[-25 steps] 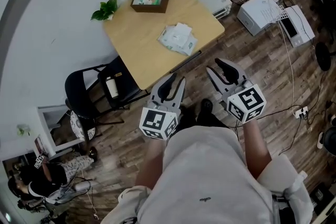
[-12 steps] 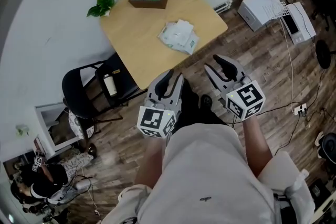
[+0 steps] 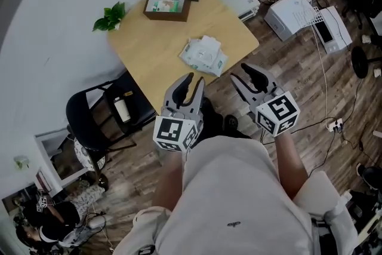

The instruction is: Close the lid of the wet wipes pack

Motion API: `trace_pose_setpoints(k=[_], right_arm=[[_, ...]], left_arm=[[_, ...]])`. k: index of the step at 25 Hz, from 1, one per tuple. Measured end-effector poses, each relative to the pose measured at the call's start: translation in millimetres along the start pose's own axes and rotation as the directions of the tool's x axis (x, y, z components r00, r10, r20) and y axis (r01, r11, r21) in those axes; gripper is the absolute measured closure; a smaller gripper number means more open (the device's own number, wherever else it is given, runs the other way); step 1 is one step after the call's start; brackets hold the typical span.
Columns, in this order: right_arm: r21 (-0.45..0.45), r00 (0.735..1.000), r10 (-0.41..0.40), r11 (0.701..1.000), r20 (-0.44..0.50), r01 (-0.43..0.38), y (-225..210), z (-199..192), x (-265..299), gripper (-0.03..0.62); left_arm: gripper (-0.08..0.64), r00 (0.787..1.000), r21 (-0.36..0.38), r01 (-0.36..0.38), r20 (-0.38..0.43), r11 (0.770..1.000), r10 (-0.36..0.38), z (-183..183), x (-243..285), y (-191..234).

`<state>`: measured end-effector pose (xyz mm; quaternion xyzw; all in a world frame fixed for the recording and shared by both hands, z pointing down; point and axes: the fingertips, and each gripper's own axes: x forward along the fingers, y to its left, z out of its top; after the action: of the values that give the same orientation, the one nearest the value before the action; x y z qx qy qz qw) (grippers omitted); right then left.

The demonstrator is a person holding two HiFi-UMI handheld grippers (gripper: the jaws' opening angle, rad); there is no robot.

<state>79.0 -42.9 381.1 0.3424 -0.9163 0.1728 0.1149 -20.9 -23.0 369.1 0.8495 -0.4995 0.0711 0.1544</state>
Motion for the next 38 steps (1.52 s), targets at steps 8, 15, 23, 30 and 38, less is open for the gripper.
trace_pose_setpoints(k=[8, 15, 23, 30, 38], right_arm=[[-0.024, 0.998, -0.041, 0.999, -0.037, 0.040, -13.9, 8.0, 45.0, 0.426], [-0.047, 0.995, -0.057, 0.997, -0.082, 0.053, -21.6, 0.7, 78.0, 0.400], [-0.065, 0.989, -0.041, 0.997, -0.143, 0.032, -31.6, -10.1, 107.2, 0.370], [-0.070, 0.980, -0.003, 0.997, -0.201, -0.011, -47.2, -23.9, 130.4, 0.343], [-0.076, 0.962, 0.063, 0.993, -0.265, -0.086, -64.6, -45.2, 159.8, 0.299]], left_arm=[[0.472, 0.999, -0.004, 0.036, -0.002, 0.999, -0.036, 9.9, 21.8, 49.3], [0.470, 0.997, -0.007, 0.077, -0.022, 0.997, -0.077, 3.7, 35.3, 80.8], [0.466, 0.994, -0.022, 0.092, -0.051, 0.995, -0.093, -3.8, 45.4, 100.1], [0.466, 0.994, -0.035, 0.079, -0.073, 0.996, -0.081, -7.7, 60.7, 111.2], [0.466, 0.992, -0.046, 0.075, -0.099, 0.996, -0.080, -14.7, 79.7, 118.5]])
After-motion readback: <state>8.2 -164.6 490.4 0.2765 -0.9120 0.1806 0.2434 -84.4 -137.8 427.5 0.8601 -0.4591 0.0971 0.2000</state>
